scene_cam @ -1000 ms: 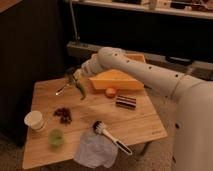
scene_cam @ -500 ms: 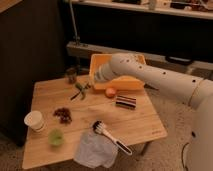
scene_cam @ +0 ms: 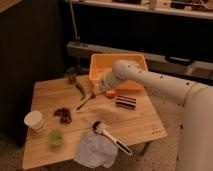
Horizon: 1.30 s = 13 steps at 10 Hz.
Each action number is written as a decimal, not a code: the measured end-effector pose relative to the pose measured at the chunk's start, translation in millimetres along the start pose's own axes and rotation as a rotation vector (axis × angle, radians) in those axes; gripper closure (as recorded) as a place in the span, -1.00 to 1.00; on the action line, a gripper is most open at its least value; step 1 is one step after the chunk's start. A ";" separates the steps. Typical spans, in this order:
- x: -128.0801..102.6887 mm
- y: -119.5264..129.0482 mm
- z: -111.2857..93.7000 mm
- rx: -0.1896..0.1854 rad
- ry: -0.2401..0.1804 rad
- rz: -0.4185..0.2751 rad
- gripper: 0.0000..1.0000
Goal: Place fork in table surface
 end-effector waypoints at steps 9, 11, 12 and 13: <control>62.1 -21.0 76.4 0.101 0.268 0.067 0.15; 57.1 -18.1 75.7 0.121 0.268 0.062 -0.25; 52.5 -11.7 79.8 0.138 0.277 0.052 -0.49; 48.8 -7.3 82.9 0.151 0.282 0.048 -0.57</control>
